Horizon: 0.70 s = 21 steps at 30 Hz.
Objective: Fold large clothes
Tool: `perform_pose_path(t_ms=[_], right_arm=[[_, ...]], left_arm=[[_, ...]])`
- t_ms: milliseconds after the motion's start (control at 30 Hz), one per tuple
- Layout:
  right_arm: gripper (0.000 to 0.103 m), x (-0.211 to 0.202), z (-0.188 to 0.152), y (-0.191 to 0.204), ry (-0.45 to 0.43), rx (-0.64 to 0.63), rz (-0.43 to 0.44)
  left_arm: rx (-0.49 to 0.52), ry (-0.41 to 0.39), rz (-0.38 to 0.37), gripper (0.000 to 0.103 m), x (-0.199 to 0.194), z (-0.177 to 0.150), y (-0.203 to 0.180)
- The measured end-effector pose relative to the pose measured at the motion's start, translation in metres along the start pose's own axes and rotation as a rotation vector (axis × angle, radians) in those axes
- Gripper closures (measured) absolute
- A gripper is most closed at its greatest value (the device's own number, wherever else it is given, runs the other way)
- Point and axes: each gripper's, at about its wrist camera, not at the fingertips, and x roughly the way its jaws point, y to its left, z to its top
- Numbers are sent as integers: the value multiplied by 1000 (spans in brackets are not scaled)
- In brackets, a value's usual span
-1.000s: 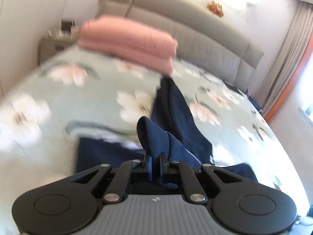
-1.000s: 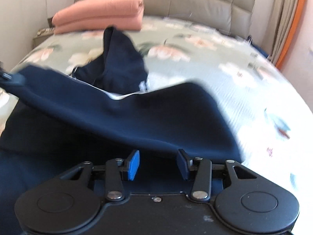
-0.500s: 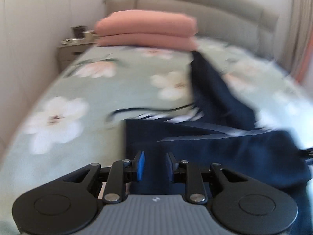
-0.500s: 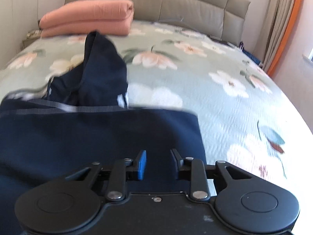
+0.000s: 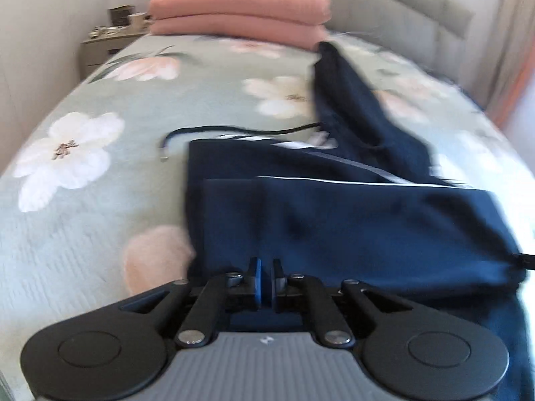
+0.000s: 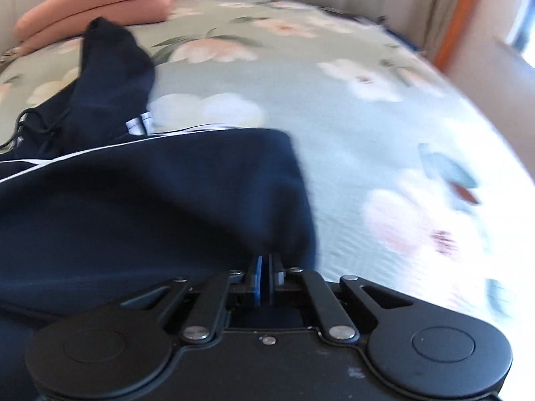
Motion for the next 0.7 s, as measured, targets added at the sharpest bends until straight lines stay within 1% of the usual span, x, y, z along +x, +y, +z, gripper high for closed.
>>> perform_pose_path(t_ms=[33,67,100,133,200,233,267,300,333,367,400,467,500,567,600,633,667,700], right_arm=[[69,-11,-3,3,-10,6,51],[67,-19,-7,10,-15,-12,98],[60,-25,-13,21,-16,-55,138],[58,-26,-20,32,-16,-99,148],[57,-16,-37,50,-2,-191,123],[57,-1,-46,55,51,-219,96],[57,16,-52,54,120,-219,96],[55,14,-51,47,105,-187,119],[55,9,-45,40,117,-171,142],[55,3,-38,32,115,-149,160],[55,-7,-31,24,81,-130,176],[55,-21,-16,20,14,-150,201],[55,-25,-7,20,-16,-156,208],[55,-26,18,25,-71,-148,256],[53,-24,31,29,-94,-138,275],[52,-20,48,37,-120,-130,289],[52,-14,62,44,-142,-121,303],[52,-8,74,50,-166,-112,318]], left_arm=[[5,4,-51,91,-7,-4,-8],[20,6,-73,91,-9,-9,-17],[48,18,-62,91,-9,-16,-26],[77,48,-29,91,-4,-26,-34],[88,133,37,92,18,-42,-37],[72,113,41,92,20,-52,-34],[62,101,34,92,15,-51,-34],[81,160,38,92,11,-48,-33],[70,158,11,92,3,-43,-34],[70,128,-13,92,-6,-37,-35],[75,98,-33,92,-14,-29,-38],[97,46,-52,92,-20,-10,-47],[110,29,-51,91,-19,-1,-52],[150,-1,-46,89,-5,18,-61],[166,-6,-35,84,8,26,-65],[176,-2,-24,70,21,32,-69],[186,9,-8,62,34,34,-71],[197,14,-1,51,45,33,-72]])
